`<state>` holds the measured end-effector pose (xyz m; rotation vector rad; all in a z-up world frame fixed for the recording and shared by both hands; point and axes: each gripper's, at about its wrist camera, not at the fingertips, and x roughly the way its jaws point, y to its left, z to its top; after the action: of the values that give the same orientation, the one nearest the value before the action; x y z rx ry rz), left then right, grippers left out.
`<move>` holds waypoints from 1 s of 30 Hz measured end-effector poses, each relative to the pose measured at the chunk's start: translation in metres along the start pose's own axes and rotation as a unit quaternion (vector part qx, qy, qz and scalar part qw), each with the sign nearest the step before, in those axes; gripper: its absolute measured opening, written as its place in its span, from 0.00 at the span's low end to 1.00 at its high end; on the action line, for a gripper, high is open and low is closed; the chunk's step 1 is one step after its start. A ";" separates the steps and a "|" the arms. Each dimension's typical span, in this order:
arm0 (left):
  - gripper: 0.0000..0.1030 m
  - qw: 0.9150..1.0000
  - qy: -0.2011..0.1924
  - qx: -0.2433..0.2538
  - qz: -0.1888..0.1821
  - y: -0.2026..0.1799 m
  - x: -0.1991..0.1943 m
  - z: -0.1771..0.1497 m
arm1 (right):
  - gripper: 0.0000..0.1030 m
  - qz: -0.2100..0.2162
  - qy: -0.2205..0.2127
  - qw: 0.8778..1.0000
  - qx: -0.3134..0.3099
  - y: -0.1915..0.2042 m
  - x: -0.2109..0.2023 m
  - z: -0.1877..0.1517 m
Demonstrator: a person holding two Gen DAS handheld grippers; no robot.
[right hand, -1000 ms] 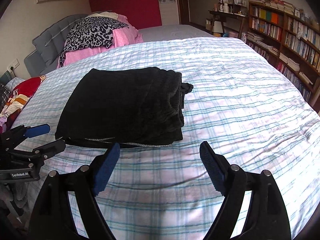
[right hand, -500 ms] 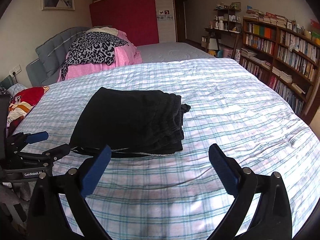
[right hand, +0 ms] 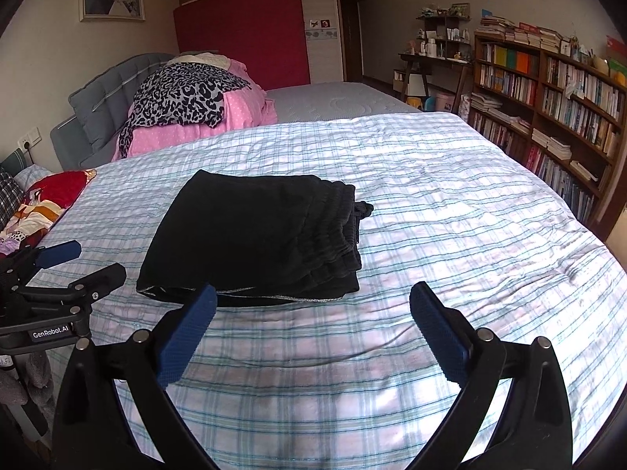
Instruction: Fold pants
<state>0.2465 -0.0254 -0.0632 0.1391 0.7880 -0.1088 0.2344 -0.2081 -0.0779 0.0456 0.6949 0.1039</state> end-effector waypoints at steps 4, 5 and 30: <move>0.93 1.000 0.003 0.005 0.006 -0.004 0.002 0.000 | 0.97 -0.004 0.000 1.000 -0.009 0.003 0.001 -0.001; 0.93 1.000 0.002 0.006 0.006 -0.004 0.002 0.000 | 0.97 -0.005 -0.001 1.000 -0.011 0.004 0.001 -0.001; 0.93 0.999 -0.019 0.031 -0.003 -0.019 -0.006 0.002 | 0.97 -0.020 -0.017 0.999 -0.025 0.011 0.000 -0.002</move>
<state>0.2413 -0.0442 -0.0592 0.1936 0.7484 -0.1410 0.2321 -0.1970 -0.0781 -0.0153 0.6581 0.0820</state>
